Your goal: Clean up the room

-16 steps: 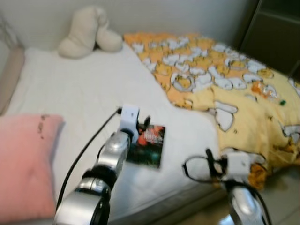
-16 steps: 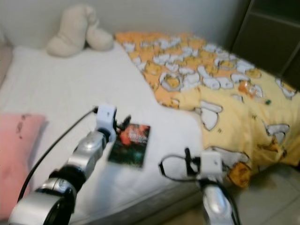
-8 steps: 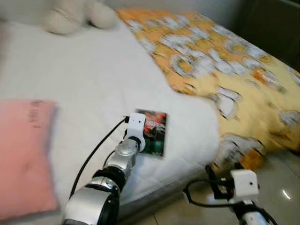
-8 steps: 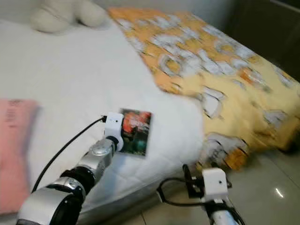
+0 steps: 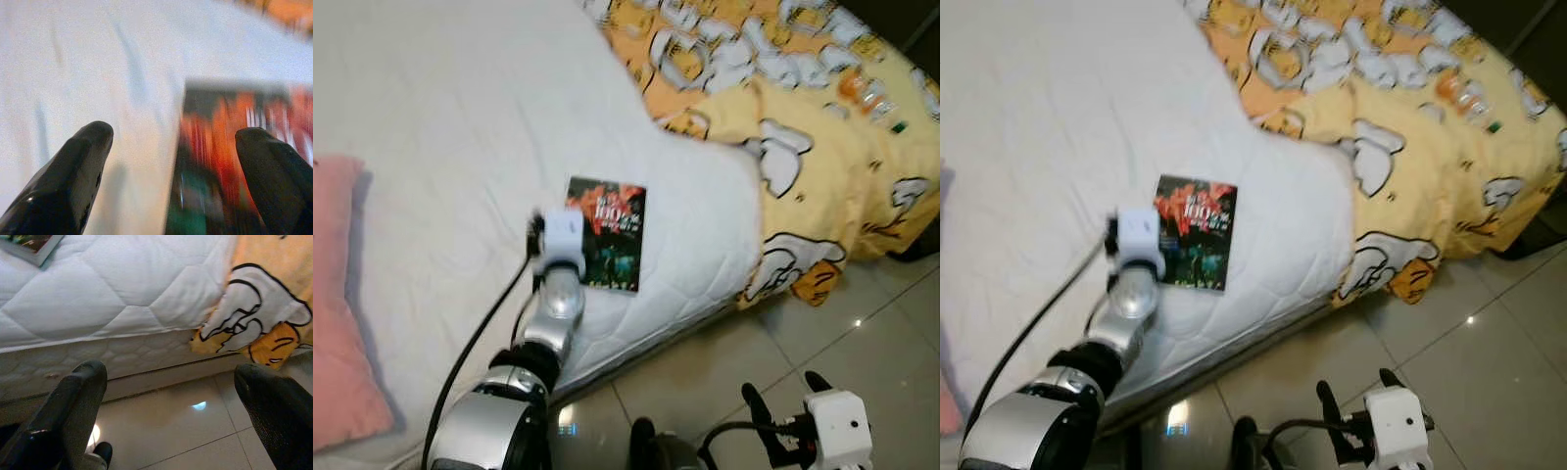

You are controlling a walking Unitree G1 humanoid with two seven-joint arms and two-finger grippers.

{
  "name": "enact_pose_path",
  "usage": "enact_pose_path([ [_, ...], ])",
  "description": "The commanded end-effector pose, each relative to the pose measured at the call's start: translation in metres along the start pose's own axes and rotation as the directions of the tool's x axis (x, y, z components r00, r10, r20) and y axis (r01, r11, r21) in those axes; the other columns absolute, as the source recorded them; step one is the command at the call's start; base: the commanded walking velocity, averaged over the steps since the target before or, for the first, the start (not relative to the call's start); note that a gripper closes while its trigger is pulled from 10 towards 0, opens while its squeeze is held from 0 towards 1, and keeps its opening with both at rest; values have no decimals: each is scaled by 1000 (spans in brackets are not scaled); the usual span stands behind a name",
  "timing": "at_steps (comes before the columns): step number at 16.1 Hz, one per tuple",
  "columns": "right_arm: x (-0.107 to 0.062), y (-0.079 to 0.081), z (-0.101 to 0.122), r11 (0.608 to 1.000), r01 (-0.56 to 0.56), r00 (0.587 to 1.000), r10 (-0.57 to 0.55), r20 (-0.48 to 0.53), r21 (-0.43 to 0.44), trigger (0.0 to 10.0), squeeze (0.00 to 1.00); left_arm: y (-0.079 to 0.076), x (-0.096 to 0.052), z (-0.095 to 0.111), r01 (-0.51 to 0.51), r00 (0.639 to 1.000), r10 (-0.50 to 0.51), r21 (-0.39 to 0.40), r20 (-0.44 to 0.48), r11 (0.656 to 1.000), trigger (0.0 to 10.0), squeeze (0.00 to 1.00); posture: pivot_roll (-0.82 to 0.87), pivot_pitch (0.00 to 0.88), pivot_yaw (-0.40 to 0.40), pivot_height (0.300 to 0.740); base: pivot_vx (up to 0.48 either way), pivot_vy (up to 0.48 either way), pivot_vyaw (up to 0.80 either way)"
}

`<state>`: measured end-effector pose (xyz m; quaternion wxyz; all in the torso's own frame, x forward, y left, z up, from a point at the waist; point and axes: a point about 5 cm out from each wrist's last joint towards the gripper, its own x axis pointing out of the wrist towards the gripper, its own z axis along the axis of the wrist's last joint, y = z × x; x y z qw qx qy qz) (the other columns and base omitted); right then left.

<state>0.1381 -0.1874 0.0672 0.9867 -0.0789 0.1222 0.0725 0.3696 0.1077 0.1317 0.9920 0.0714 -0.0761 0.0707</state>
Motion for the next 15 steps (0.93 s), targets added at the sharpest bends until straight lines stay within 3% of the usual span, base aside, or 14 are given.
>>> enact_pose_path([
  [1, -8, -2, -6, 1000, -6, 999, 6, -42, -1, 10000, 0, -8, -8, -3, 27, 1000, -27, -22, 2, 999, 10000, 0, -150, 393, -144, 740, 0, 0, 0],
  [4, -10, 1, -9, 1000, -11, 998, 12, -67, 9, 10000, 0, -7, -19, -31, 61, 986, -72, -78, -152, 995, 10000, 0, -131, 392, -134, 740, 0, 0, 0],
  [5, -9, 2, -9, 1000, -15, 997, 15, -71, 12, 10000, 0, -4, -24, -45, 72, 967, -98, -113, -237, 991, 10000, 0, -132, 392, -133, 740, 0, 0, 0],
  [6, -8, 1, -9, 1000, -14, 997, 15, -75, 13, 10000, 0, 6, -25, -53, 55, 957, -81, -102, -280, 993, 10000, 0, -135, 396, -135, 740, 0, 0, 0],
  [9, -10, -2, -12, 1000, -10, 996, 11, -94, 4, 10000, 0, 17, -22, -54, 20, 958, -30, -37, -285, 999, 10000, 0, -142, 396, -135, 740, 0, 0, 0],
  [11, -13, -3, -16, 1000, -6, 994, 6, -111, 4, 10000, 0, 17, -21, -56, 15, 947, -42, -86, -319, 996, 10000, 0, -146, 391, -134, 740, 0, 0, 0],
  [12, -13, -2, -16, 1000, -7, 993, 8, -115, 5, 10000, 0, 10, -22, -57, 62, 932, -111, -150, -346, 987, 10000, 0, -147, 391, -133, 740, 0, 0, 0],
  [13, -13, -2, -17, 1000, -8, 993, 8, -118, 6, 10000, 0, -2, -29, -67, 134, 866, -239, -256, -440, 957, 10000, 0, -143, 388, -130, 740, 0, 0, 0],
  [15, -12, -3, -18, 1000, -7, 992, 7, -124, 8, 10000, 0, -6, -46, -88, 124, 728, -333, -361, -599, 924, 10000, 0, -140, 387, -128, 740, 0, 0, 0],
])
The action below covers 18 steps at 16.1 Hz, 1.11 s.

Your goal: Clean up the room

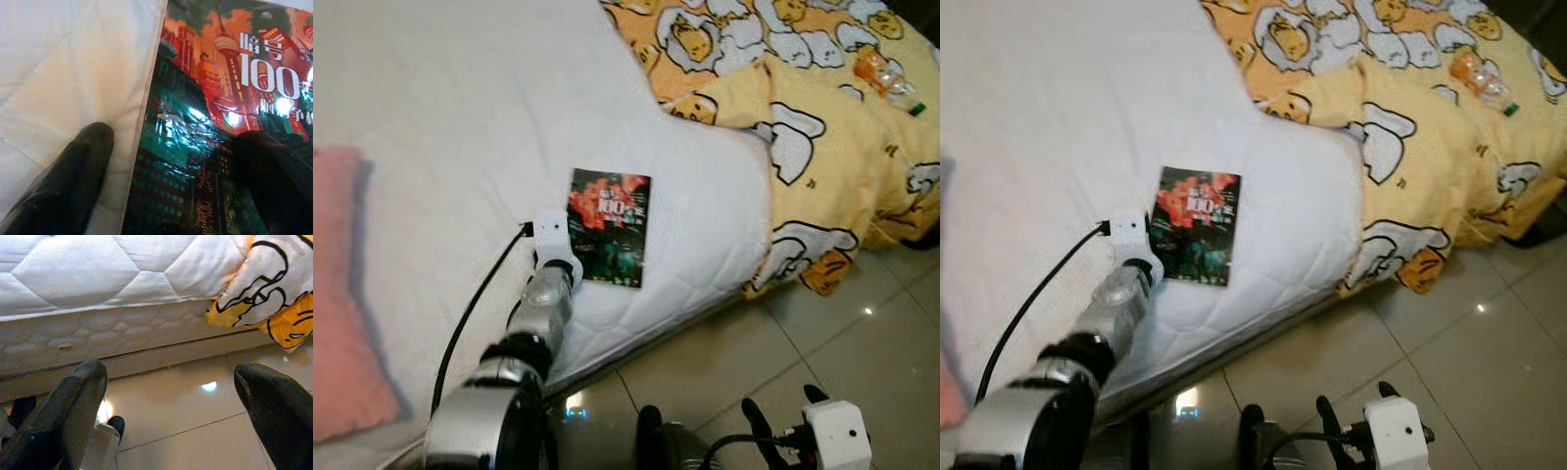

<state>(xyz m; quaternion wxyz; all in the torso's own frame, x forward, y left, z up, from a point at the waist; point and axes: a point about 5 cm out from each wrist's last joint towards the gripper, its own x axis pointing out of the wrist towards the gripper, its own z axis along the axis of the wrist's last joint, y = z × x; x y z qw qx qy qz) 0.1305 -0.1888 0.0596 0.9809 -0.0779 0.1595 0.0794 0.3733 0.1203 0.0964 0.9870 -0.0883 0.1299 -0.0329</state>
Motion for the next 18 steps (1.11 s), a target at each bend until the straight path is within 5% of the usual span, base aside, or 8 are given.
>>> enact_pose_path([
  [1, -3, -5, -9, 1000, 16, 999, -16, -52, 7, 10000, 0, 0, -20, -74, -6, 936, -29, -98, -352, 995, 10000, 0, -139, 388, -129, 740, 0, 0, 0],
  [2, -2, -6, -9, 1000, 18, 999, -17, -52, 9, 10000, 0, 0, -20, -74, -4, 931, -37, -111, -364, 994, 118, 0, -140, 384, -129, 740, 0, 0, 0],
  [6, 5, -9, -7, 1000, 27, 999, -27, -43, 8, 10000, 0, 2, -14, -58, 69, 947, -65, -1, -315, 998, 0, 0, -135, 377, -124, 740, 0, 0, 0],
  [9, 10, -10, -6, 999, 39, 999, -38, -36, 22, 10000, 0, -2, -15, -60, 126, 931, -119, -2, -344, 992, 0, 0, -127, 371, -119, 740, 0, 0, 0],
  [14, 20, -8, -5, 998, 42, 999, -42, -22, 39, 10000, 0, -6, -23, -79, 133, 897, -159, -91, -412, 987, 0, 0, -101, 333, -104, 740, 0, 0, 0],
  [18, 40, -10, -2, 998, 47, 999, -47, 10, 49, 10000, 0, -10, -18, -67, 122, 922, -187, -203, -339, 971, 0, 0, -72, 259, -77, 740, 0, 0, 0],
])
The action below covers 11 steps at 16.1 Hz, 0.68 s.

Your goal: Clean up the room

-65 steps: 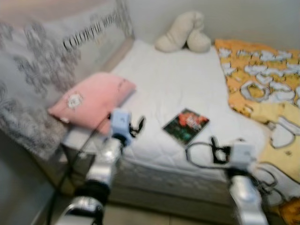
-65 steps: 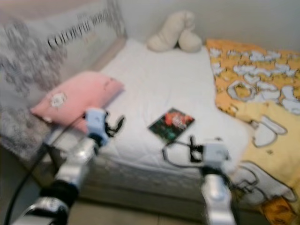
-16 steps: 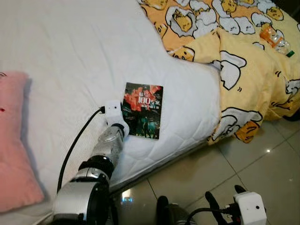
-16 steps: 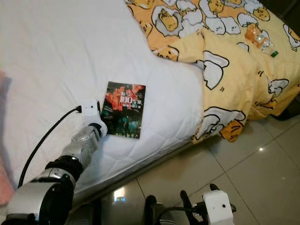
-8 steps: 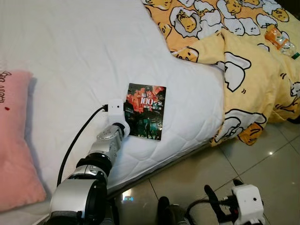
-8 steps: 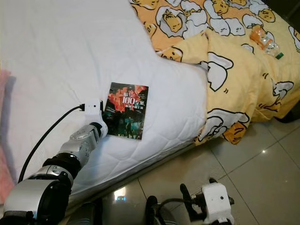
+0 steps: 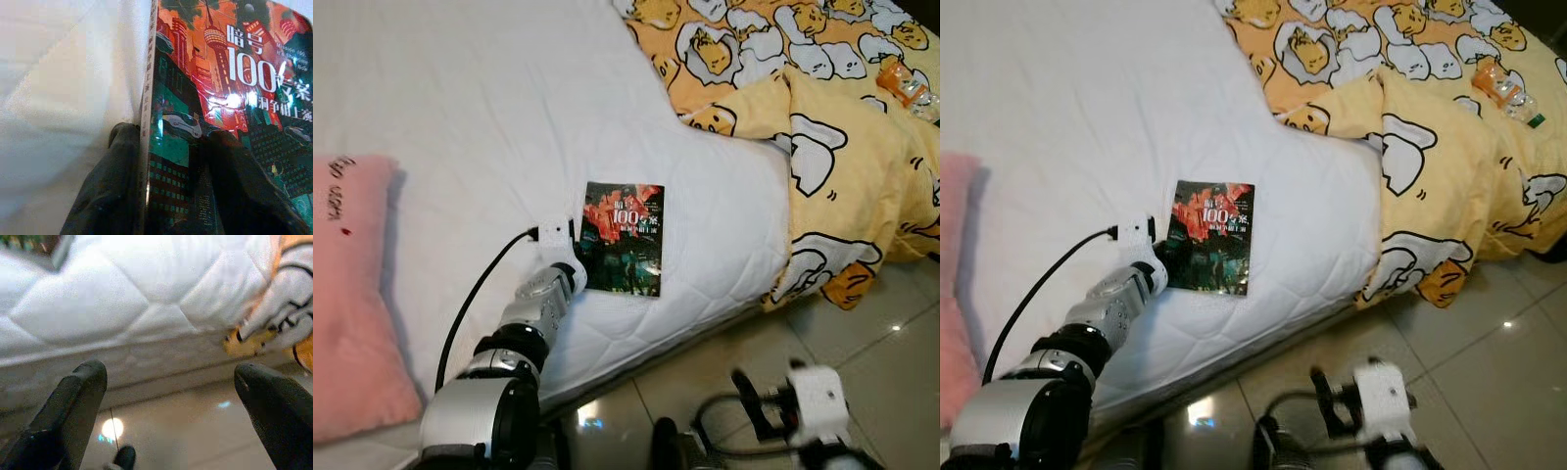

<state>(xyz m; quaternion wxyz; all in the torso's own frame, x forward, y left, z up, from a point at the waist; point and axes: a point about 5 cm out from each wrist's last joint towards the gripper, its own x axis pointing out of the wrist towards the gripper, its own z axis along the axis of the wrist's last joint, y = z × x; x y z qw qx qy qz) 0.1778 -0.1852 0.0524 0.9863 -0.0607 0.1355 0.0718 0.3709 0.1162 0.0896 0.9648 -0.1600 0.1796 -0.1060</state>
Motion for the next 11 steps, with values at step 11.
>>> enact_pose_path([
  [11, 68, -13, 12, 994, 66, 993, -74, 95, 88, 10000, 0, -10, 0, 50, 133, 979, -134, 14, 156, 991, 0, 0, 98, 4, 13, 740, 0, 0, 0],
])
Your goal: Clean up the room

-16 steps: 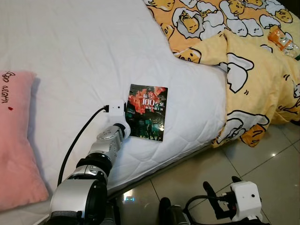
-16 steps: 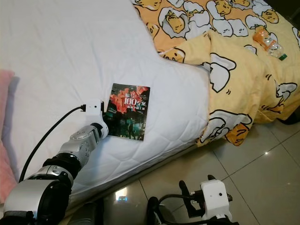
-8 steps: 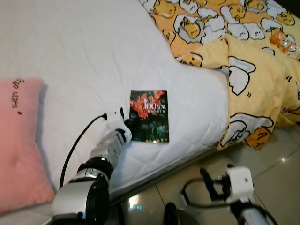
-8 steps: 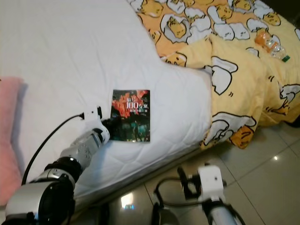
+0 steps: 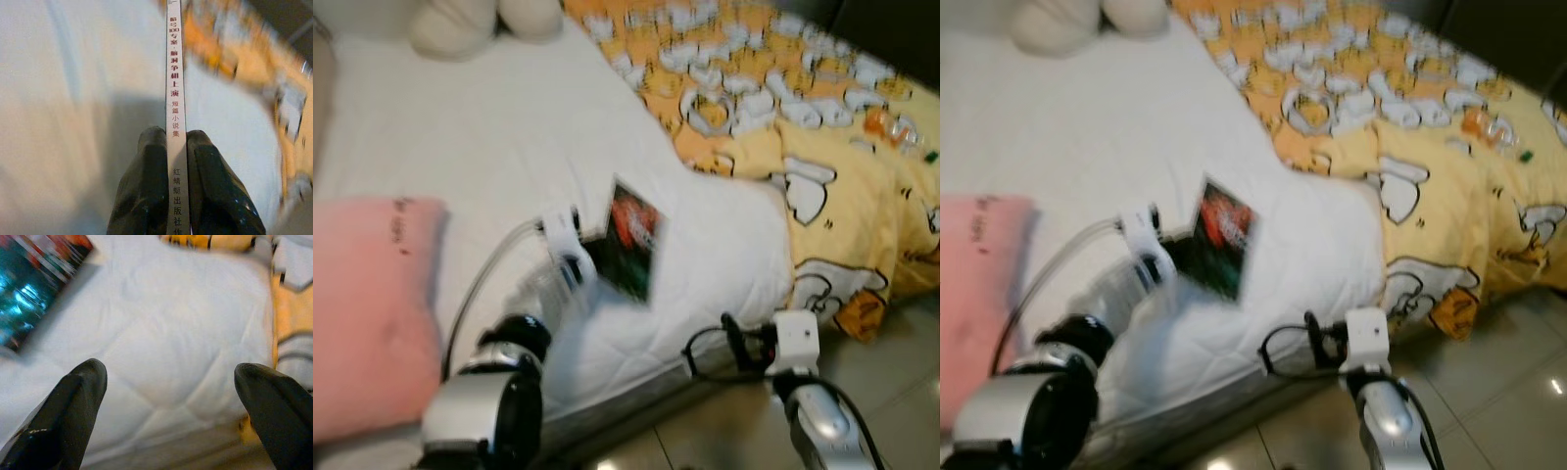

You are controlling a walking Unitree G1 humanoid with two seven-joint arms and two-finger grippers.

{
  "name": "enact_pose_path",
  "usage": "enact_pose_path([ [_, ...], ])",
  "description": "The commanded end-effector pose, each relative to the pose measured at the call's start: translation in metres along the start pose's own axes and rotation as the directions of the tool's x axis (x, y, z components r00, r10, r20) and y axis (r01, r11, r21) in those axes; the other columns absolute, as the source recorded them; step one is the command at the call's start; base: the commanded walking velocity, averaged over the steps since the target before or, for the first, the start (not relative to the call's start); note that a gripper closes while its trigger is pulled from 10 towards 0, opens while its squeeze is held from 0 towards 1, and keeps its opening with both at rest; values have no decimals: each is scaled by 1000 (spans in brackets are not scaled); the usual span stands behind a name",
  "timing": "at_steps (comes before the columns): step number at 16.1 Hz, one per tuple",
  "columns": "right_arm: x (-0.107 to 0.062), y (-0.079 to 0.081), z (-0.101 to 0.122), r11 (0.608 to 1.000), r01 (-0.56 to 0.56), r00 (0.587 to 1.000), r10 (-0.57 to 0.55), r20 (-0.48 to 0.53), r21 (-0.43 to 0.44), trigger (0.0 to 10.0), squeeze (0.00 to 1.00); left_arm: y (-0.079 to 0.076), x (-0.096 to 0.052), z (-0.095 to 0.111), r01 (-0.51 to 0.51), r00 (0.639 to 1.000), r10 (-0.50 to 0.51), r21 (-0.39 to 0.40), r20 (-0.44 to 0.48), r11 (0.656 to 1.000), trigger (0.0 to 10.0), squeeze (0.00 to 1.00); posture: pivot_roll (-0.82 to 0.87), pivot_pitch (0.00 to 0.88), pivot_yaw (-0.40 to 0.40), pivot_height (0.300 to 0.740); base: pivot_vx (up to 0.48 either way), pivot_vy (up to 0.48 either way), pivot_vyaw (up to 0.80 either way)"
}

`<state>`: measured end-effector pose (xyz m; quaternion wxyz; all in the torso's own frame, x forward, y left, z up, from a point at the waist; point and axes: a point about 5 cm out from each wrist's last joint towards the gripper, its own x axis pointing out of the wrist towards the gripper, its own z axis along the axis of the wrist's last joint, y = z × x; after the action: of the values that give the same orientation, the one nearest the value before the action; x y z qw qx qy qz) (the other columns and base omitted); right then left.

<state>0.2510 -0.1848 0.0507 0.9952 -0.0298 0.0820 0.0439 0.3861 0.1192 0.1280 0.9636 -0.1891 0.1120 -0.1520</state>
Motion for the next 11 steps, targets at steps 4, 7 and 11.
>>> enact_pose_path([
  [4, 8, 2, -5, 1000, 10, 1000, -10, 7, 30, 10000, 0, 29, -8, 31, -157, 984, 146, 105, 104, 982, 0, 0, 116, 0, 12, 740, 0, 0, 0],
  [7, 2, 7, -6, 999, -37, 999, 36, 21, 28, 10000, 0, 60, -19, 42, -340, 939, 326, 155, 110, 928, 0, 0, 97, 49, -13, 740, 0, 0, 0],
  [11, -10, 1, -2, 998, -60, 998, 60, 29, 6, 10000, 0, 78, -29, 50, -497, 861, 479, 89, 169, 863, 0, 0, 50, 108, -52, 740, 0, 0, 0],
])
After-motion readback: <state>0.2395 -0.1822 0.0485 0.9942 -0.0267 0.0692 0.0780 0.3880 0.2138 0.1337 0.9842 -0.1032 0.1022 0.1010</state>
